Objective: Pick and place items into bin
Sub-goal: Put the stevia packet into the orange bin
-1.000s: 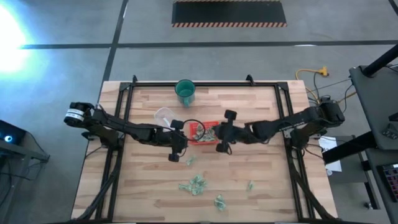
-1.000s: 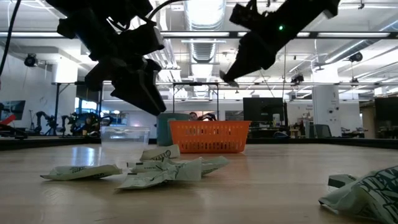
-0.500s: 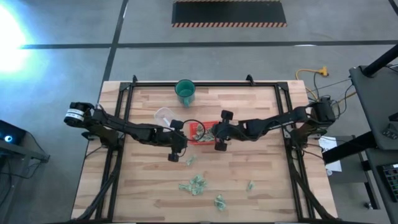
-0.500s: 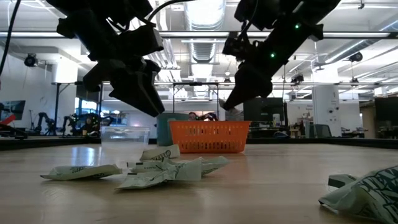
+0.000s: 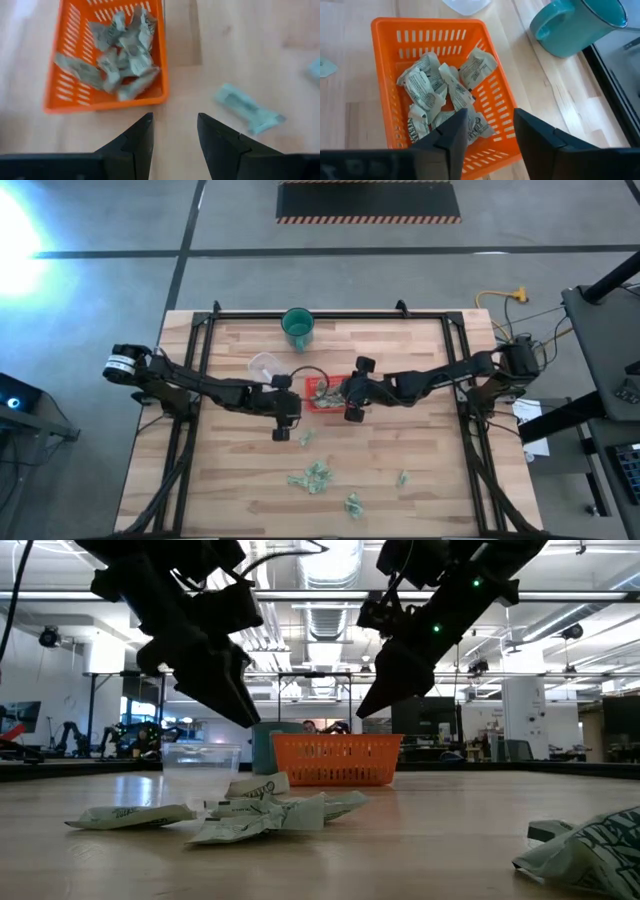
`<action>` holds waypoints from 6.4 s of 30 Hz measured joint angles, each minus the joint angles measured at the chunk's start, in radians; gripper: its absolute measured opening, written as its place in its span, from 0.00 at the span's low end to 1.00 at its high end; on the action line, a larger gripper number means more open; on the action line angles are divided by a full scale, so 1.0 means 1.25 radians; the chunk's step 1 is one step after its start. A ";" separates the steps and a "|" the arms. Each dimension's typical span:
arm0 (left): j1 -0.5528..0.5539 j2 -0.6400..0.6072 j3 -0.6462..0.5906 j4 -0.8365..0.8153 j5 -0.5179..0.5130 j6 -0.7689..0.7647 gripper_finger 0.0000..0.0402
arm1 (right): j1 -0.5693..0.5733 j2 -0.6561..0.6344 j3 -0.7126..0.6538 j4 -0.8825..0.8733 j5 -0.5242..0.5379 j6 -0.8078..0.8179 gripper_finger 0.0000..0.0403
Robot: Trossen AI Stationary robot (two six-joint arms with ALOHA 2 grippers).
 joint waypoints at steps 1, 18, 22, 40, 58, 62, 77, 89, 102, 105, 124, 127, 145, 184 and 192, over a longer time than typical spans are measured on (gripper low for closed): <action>0.000 0.000 0.000 0.000 0.027 -0.039 0.34 | 0.000 -0.003 0.000 0.000 0.000 -0.001 0.38; -0.120 0.070 -0.001 0.014 0.077 -0.143 0.33 | 0.087 -0.164 0.000 -0.157 0.001 0.082 0.35; -0.140 0.070 0.008 0.009 0.025 -0.171 0.33 | 0.125 -0.200 0.000 -0.182 0.001 0.107 0.34; -0.158 0.173 0.038 0.072 -0.001 -0.150 0.33 | 0.189 -0.248 -0.031 -0.192 0.008 0.123 0.30; -0.157 0.226 0.052 0.091 0.008 -0.115 0.33 | 0.189 -0.247 -0.034 -0.192 0.008 0.123 0.24; -0.158 0.222 0.052 0.088 -0.007 -0.115 0.33 | 0.189 -0.247 -0.036 -0.192 0.007 0.123 0.22; -0.157 0.221 0.052 0.067 -0.016 -0.093 0.02 | 0.189 -0.247 -0.037 -0.192 0.006 0.123 0.18; -0.169 0.198 0.058 0.033 -0.053 -0.050 0.00 | 0.189 -0.247 -0.037 -0.192 0.006 0.117 0.19; -0.209 0.105 0.061 0.011 -0.142 0.009 0.00 | 0.189 -0.247 -0.038 -0.194 0.006 0.116 0.18; -0.202 0.089 0.061 0.021 -0.143 0.053 0.00 | 0.189 -0.247 -0.038 -0.193 0.006 0.116 0.19; 0.022 0.080 0.089 0.113 -0.077 0.242 0.00 | 0.189 -0.247 -0.038 -0.191 0.001 0.122 0.18; 0.048 0.080 0.089 0.133 -0.048 0.241 0.00 | 0.189 -0.247 -0.040 -0.191 0.000 0.123 0.20; 0.055 0.097 0.084 0.173 -0.096 0.263 0.22 | 0.189 -0.247 -0.044 -0.192 -0.005 0.136 0.17; -0.042 0.035 0.062 -0.051 -0.126 0.137 0.31 | 0.668 -0.158 -0.092 -0.233 -0.064 0.665 0.17; -0.042 0.035 0.062 -0.048 -0.127 0.133 0.31 | 0.685 -0.031 -0.035 -0.258 -0.068 0.683 0.17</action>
